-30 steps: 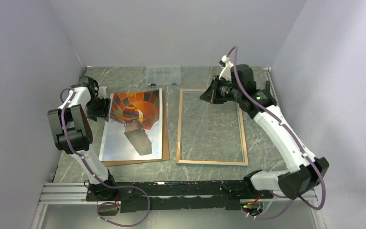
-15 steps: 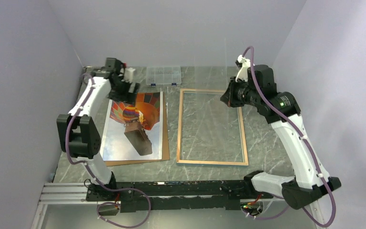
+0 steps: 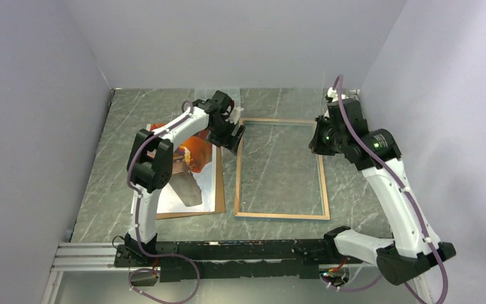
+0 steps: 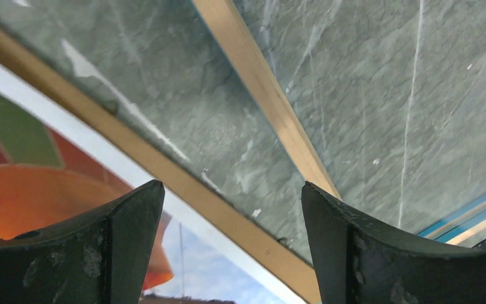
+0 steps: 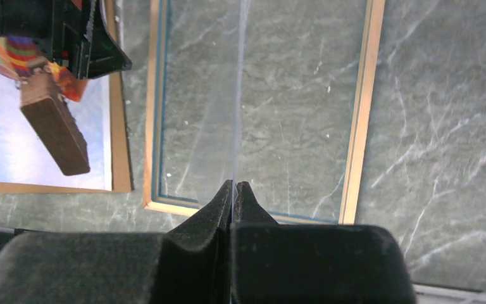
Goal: Put the photo into the frame
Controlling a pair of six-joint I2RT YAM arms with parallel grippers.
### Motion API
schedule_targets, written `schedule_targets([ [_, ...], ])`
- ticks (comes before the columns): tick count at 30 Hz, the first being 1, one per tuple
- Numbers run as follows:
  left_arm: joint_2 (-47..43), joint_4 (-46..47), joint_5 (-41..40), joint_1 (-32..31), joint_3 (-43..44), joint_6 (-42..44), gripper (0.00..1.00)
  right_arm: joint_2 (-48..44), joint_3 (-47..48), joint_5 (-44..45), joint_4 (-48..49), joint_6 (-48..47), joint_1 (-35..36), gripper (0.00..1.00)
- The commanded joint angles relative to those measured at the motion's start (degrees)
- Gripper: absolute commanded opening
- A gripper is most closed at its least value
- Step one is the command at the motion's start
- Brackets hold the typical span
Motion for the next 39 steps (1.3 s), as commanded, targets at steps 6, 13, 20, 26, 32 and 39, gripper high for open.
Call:
schedule_targets([
  [6,5.51,3.98,2.97,-3.69,5.38,-5.62,0.82,1.97,2.25,0.86,-2.48,0.97,-0.09,0.0],
  [13,7.75,4.94,1.35,-4.65,3.47,-5.55,0.74,1.91,0.14,-0.8,-1.1,0.49,-0.33,0.0],
  [20,7.28,6.36,-4.58,-4.64,-2.2,-4.59,0.6,3.22,0.02,-3.92,1.09,0.69,-0.31,0.0],
  [26,5.56,7.58,-6.94,-4.58,-6.31,-4.19,0.54,4.63,-0.02,-5.67,3.29,1.1,-0.43,0.0],
  [32,3.69,7.74,-6.93,-3.96,-7.86,-5.06,0.52,5.81,-0.91,-8.25,5.03,1.23,-0.4,0.0],
  [39,1.86,7.56,-6.12,-2.04,-7.92,-4.6,0.52,7.12,-0.88,-9.91,6.65,1.79,-0.44,0.0],
])
